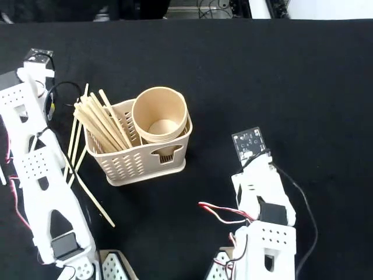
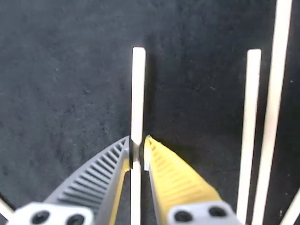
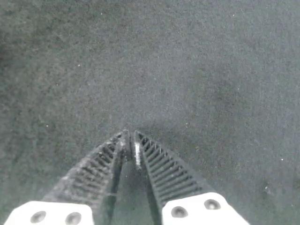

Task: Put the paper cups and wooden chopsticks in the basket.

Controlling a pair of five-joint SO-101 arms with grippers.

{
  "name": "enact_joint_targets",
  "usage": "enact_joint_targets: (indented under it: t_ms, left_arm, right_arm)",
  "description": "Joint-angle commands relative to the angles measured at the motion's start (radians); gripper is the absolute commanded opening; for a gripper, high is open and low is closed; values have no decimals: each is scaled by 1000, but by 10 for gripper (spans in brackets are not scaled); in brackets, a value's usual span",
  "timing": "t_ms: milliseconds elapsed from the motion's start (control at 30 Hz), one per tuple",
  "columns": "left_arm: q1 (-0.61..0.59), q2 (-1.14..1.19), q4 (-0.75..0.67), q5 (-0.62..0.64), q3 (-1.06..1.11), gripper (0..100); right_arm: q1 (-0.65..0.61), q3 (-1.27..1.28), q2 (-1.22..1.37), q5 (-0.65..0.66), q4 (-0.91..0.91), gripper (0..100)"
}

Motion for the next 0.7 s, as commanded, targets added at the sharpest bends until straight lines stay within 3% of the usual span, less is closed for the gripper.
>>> enact_joint_targets:
  t_ms: [0, 133, 300, 467, 667]
  left_arm:
    - [-28, -58, 11, 160, -45, 29]
    - [-45, -212, 12, 351, 53, 29]
    - [-48, -520, 12, 563, 392, 29]
    - [-33, -844, 6, 621, 704, 29]
    - [-25, -1215, 5, 621, 926, 29]
  right_arm:
    - [6, -4, -15, 8, -17, 15]
    - [6, -4, -15, 8, -17, 15]
    - [6, -4, -15, 12, -17, 15]
    - [6, -2, -15, 29, -14, 15]
    - [6, -2, -15, 29, -12, 15]
